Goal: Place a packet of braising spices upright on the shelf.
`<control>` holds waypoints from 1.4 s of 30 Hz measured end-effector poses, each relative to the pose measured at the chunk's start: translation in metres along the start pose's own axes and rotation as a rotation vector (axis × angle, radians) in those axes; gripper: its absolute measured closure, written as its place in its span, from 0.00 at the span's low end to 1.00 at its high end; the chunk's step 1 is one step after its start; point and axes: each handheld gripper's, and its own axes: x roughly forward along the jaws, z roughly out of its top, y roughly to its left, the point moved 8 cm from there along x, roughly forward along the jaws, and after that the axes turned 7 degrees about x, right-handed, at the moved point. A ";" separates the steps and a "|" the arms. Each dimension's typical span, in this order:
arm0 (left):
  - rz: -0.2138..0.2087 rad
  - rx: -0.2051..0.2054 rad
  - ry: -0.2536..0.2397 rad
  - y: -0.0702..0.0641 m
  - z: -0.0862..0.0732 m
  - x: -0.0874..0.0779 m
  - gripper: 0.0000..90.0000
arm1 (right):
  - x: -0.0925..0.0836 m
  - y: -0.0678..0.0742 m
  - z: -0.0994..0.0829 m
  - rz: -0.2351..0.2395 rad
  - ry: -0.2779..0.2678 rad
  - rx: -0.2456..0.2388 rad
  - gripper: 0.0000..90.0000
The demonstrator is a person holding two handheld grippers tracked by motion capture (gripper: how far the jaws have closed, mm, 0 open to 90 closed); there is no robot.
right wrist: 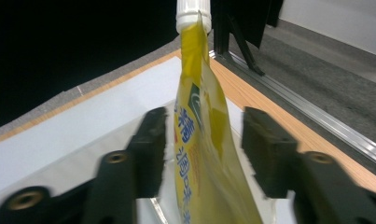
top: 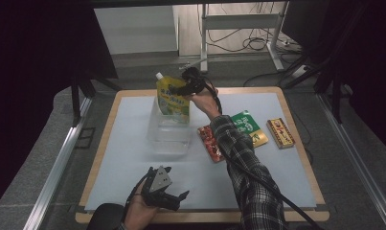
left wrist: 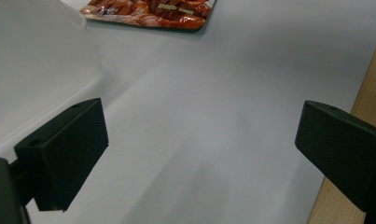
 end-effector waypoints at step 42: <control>-0.003 0.011 0.015 0.000 -0.002 0.002 0.03 | -0.045 0.009 -0.043 0.033 0.061 -0.043 0.02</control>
